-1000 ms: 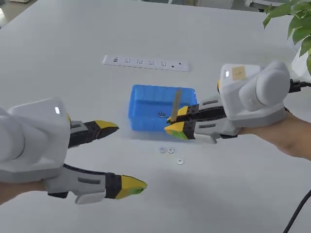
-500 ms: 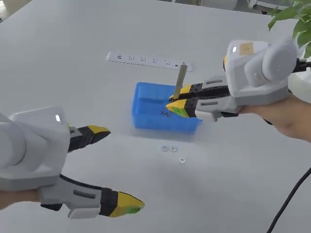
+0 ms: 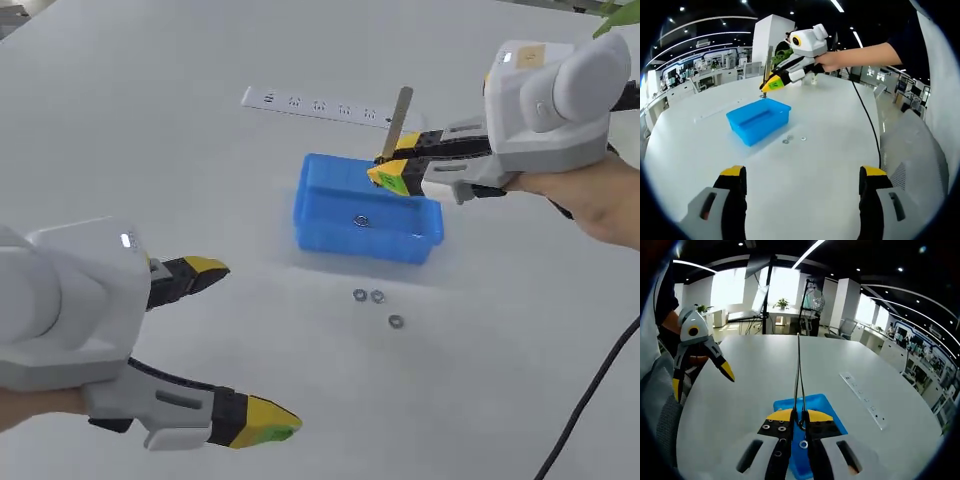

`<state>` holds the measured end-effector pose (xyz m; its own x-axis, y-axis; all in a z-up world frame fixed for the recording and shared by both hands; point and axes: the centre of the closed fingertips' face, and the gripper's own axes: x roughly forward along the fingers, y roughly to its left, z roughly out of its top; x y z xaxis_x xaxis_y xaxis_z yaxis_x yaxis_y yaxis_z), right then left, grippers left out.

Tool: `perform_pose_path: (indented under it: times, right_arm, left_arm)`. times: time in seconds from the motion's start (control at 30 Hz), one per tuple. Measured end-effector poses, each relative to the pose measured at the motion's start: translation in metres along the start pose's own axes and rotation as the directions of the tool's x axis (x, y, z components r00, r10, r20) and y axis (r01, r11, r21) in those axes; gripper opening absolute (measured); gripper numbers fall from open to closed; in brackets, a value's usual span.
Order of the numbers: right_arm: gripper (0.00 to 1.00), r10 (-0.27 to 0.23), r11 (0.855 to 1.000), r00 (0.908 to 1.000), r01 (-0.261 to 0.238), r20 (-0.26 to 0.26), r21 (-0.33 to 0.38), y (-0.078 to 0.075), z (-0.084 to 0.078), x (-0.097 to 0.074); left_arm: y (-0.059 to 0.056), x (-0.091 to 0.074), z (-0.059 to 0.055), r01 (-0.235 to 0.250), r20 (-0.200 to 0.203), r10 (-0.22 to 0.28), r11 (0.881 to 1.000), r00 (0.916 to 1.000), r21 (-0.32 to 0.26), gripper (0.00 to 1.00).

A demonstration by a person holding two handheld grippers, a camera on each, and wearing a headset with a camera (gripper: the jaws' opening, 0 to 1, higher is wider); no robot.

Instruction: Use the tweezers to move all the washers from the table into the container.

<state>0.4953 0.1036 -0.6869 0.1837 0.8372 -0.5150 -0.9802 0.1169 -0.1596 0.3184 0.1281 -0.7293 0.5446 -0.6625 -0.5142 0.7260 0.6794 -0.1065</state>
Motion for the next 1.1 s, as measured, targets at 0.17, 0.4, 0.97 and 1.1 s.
perform_pose_path:
  times: [0.17,0.4,0.97,1.1]
  right_arm:
    - [0.10,0.013,1.000,0.9995,-0.012,-0.029,0.015,-0.003,-0.016,0.012]
    - [0.10,0.024,0.999,0.9988,-0.023,-0.043,0.035,-0.005,-0.031,0.023]
    - [0.10,0.015,0.992,0.9997,-0.013,-0.017,0.123,-0.010,-0.053,0.037]
    - [0.10,0.018,0.991,0.9996,-0.016,-0.020,0.133,-0.007,-0.059,0.037]
  left_arm:
    - [-0.003,0.001,-0.003,-0.001,-0.010,0.001,1.000,1.0000,-0.017,0.99]
    - [-0.003,-0.001,-0.008,0.000,-0.026,-0.001,0.999,0.9996,-0.042,0.99]
    - [0.001,0.000,-0.012,0.000,-0.041,-0.003,0.997,0.9992,-0.071,0.99]
    - [0.003,-0.001,-0.014,-0.002,-0.045,-0.002,0.997,0.9990,-0.083,0.99]
